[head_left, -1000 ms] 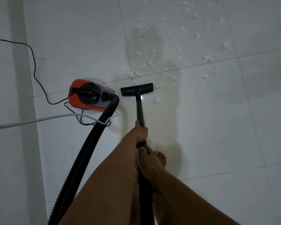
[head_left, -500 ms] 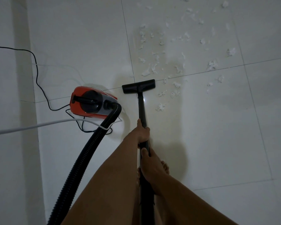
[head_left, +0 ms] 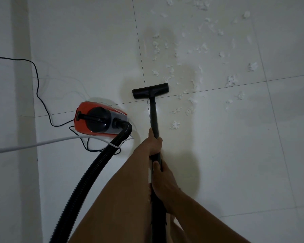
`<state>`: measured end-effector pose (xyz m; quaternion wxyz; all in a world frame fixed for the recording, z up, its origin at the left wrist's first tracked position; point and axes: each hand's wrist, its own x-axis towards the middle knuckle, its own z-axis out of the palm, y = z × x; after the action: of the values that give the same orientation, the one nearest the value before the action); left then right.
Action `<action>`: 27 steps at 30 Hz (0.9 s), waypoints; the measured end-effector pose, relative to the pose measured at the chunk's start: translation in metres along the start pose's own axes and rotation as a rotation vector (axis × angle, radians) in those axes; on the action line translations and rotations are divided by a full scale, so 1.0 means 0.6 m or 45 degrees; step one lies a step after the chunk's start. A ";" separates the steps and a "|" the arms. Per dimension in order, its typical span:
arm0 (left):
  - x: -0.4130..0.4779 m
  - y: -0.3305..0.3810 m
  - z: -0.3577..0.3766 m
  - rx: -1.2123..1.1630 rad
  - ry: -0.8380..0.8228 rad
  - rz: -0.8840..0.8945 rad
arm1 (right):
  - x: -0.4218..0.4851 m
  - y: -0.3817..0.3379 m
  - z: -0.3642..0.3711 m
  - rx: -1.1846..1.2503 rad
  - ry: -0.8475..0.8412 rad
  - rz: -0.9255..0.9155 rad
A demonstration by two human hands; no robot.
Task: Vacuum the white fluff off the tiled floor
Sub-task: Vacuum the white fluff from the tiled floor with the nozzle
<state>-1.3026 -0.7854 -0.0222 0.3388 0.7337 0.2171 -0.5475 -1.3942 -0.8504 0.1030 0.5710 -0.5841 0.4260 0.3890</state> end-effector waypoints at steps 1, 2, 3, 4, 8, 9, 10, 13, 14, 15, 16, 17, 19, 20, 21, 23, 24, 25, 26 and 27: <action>0.005 0.001 -0.003 -0.001 0.001 0.005 | 0.004 -0.003 0.001 -0.005 -0.001 -0.003; 0.009 0.003 -0.007 -0.005 0.001 0.012 | 0.008 -0.005 0.002 -0.006 -0.001 -0.006; 0.013 0.004 -0.010 -0.010 0.000 0.016 | 0.012 -0.008 0.004 -0.011 0.000 -0.013; 0.015 0.005 -0.013 -0.015 0.001 0.019 | 0.015 -0.011 0.005 -0.021 0.004 -0.025; 0.018 0.013 -0.026 -0.020 0.024 0.030 | 0.028 -0.021 0.012 -0.027 -0.009 -0.043; 0.020 0.015 -0.029 -0.021 0.026 0.037 | 0.032 -0.023 0.014 -0.021 -0.008 -0.041; 0.021 0.017 -0.033 -0.021 0.025 0.040 | 0.036 -0.025 0.016 -0.017 -0.004 -0.038; 0.032 0.023 -0.044 -0.014 0.036 0.043 | 0.049 -0.032 0.022 0.009 -0.012 -0.033; 0.037 0.026 -0.048 -0.011 0.040 0.043 | 0.054 -0.034 0.023 0.026 -0.010 -0.028; 0.042 0.029 -0.050 -0.010 0.044 0.046 | 0.061 -0.035 0.025 0.038 -0.005 -0.023; 0.047 0.031 -0.053 -0.010 0.045 0.047 | 0.065 -0.038 0.025 0.043 -0.001 -0.020; 0.053 0.033 -0.056 -0.011 0.044 0.048 | 0.071 -0.041 0.026 0.045 0.006 -0.023; 0.062 0.038 -0.061 -0.017 0.043 0.043 | 0.079 -0.047 0.027 0.049 0.008 -0.029; 0.064 0.041 -0.065 -0.018 0.042 0.041 | 0.082 -0.050 0.027 0.048 0.001 -0.023; 0.068 0.043 -0.068 -0.019 0.042 0.041 | 0.085 -0.054 0.028 0.050 -0.004 -0.013; 0.073 0.051 -0.078 -0.030 0.042 0.044 | 0.092 -0.064 0.030 0.059 -0.007 -0.017; 0.076 0.054 -0.083 -0.036 0.045 0.045 | 0.095 -0.070 0.032 0.050 -0.009 -0.027; 0.080 0.058 -0.088 -0.040 0.050 0.047 | 0.098 -0.076 0.032 0.048 -0.016 -0.031; 0.084 0.062 -0.094 -0.043 0.054 0.050 | 0.100 -0.084 0.033 0.054 -0.027 -0.026; 0.089 0.065 -0.099 -0.044 0.055 0.054 | 0.103 -0.091 0.035 0.070 -0.037 -0.020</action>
<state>-1.2205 -0.7708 -0.0526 0.3582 0.7438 0.2184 -0.5204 -1.3216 -0.8338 0.0625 0.5959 -0.5658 0.4236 0.3812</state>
